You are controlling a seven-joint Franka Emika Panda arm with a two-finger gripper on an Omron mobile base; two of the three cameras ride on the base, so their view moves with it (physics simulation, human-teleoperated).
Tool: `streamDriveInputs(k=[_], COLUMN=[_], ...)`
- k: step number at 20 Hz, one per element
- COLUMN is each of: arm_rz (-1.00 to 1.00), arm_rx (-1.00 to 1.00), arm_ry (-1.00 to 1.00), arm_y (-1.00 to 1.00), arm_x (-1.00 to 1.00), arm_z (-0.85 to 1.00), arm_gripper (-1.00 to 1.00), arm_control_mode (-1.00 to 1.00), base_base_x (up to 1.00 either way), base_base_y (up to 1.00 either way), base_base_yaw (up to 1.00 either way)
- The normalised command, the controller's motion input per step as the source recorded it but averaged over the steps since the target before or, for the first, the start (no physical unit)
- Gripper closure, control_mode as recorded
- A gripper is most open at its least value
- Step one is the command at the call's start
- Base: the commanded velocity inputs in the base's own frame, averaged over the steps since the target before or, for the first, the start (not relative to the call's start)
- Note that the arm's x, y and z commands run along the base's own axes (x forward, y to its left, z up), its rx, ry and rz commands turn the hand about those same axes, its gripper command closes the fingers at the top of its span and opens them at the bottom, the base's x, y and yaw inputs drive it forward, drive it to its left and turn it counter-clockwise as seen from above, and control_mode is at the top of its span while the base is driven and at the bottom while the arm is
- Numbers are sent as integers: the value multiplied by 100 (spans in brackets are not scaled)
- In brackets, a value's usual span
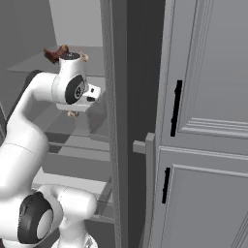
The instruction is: Place one garlic and one steak in each tupperware on the nearby counter, to pack two identical lunches.
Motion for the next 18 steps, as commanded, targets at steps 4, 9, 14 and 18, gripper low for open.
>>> streamDriveInputs(k=[4,9,14,18], arm_rz=[-1,0,0,0], arm_rx=[0,1,-7,0], arm_ry=[-15,-19,-1,-2], arm_y=[36,35,38,13], arm_x=[2,54,82,74], arm_z=[-9,-45,-94,-49], arm_gripper=[-100,-100,-100,-100], arm_control_mode=[-100,-100,-100,-100], base_base_x=[0,0,0,0], base_base_y=[0,0,0,0], base_base_yaw=[0,0,0,0])
